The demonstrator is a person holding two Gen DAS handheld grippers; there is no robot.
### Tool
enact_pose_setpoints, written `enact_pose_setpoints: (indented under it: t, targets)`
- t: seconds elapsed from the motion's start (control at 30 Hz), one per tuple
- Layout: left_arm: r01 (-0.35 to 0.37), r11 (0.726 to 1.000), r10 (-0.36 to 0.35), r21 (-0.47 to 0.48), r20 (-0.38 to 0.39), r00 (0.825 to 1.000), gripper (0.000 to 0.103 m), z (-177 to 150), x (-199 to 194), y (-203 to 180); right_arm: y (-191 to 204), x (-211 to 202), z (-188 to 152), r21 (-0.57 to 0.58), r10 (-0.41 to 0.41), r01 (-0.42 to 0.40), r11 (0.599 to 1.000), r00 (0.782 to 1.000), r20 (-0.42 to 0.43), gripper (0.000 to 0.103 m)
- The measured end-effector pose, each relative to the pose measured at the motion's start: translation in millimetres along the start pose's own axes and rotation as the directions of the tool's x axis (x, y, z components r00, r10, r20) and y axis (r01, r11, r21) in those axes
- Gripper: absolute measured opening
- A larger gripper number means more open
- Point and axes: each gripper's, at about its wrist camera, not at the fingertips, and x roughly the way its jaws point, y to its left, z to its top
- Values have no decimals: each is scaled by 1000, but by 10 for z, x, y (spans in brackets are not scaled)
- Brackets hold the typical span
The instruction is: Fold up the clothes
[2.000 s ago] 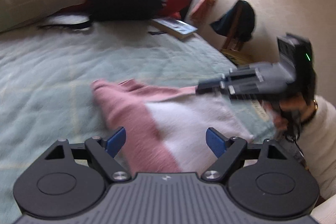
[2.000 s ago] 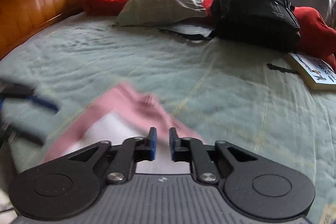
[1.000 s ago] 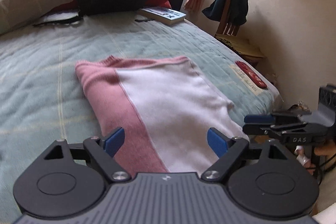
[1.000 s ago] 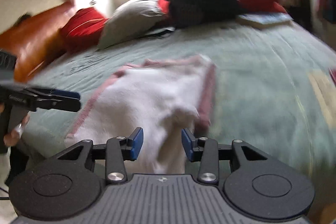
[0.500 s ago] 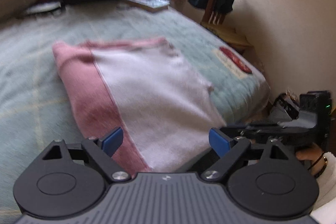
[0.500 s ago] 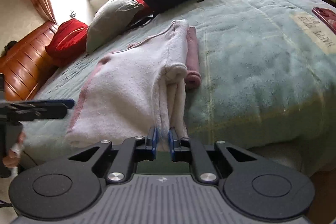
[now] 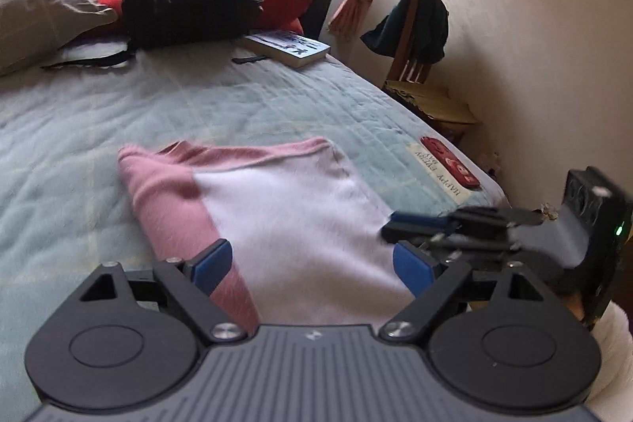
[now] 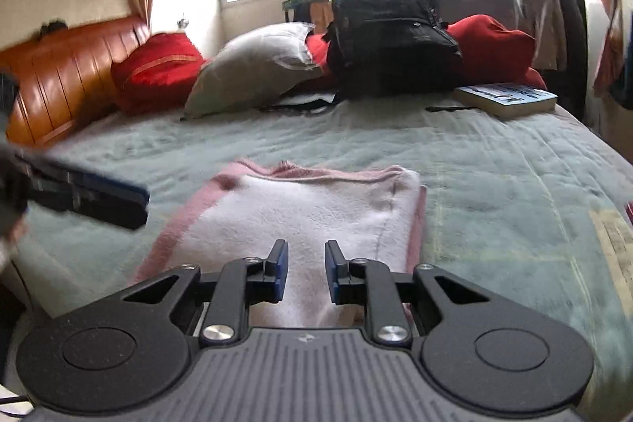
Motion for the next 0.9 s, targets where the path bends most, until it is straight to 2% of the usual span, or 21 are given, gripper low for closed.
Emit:
enact_pose_setpoints:
  t: [0.1,0.13,0.27,0.43,0.5,0.6,0.67,0.77,0.87,0.9]
  targets:
    - [24,999,-27,-42,-56,998,89,-8,322,119,-69,156,-100,7,-68,69,998,995,-68,24]
    - [28,998,-33,-64,-74,997,88,-46,422,177,-106,179,-148,26,-69,72,997,994,-83,22]
    - [70,989,-77,-128,-53,996,88,-206,534,367,-241,169,-260,122,-18,27,992,997,-76,22]
    - [43,994,-49,-97,-58,997,88,53,403,300,-272,160,-278,166,-13,24,986,998,-62,22]
    - [24,998,-27,-57,-53,998,88,168,422,264,-277,161,-285,173,-11,21,985,998,-59,22]
    - [4,999,-7,-42,-68,998,88,321,648,318,-287,161,-294,185,-4,14,983,999,-54,22]
    - [-32,998,27,-62,-80,996,87,358,859,422,-300,162,-295,194,2,8,981,999,-52,22]
    - [-47,994,39,-101,-77,996,87,338,1054,567,-304,169,-305,203,11,-1,979,999,-51,22]
    - [-63,991,56,-118,-69,996,86,383,850,454,-291,165,-313,200,9,1,980,999,-50,23]
    - [-44,992,38,-115,-59,998,87,364,744,390,-293,164,-318,202,11,-1,979,999,-49,23]
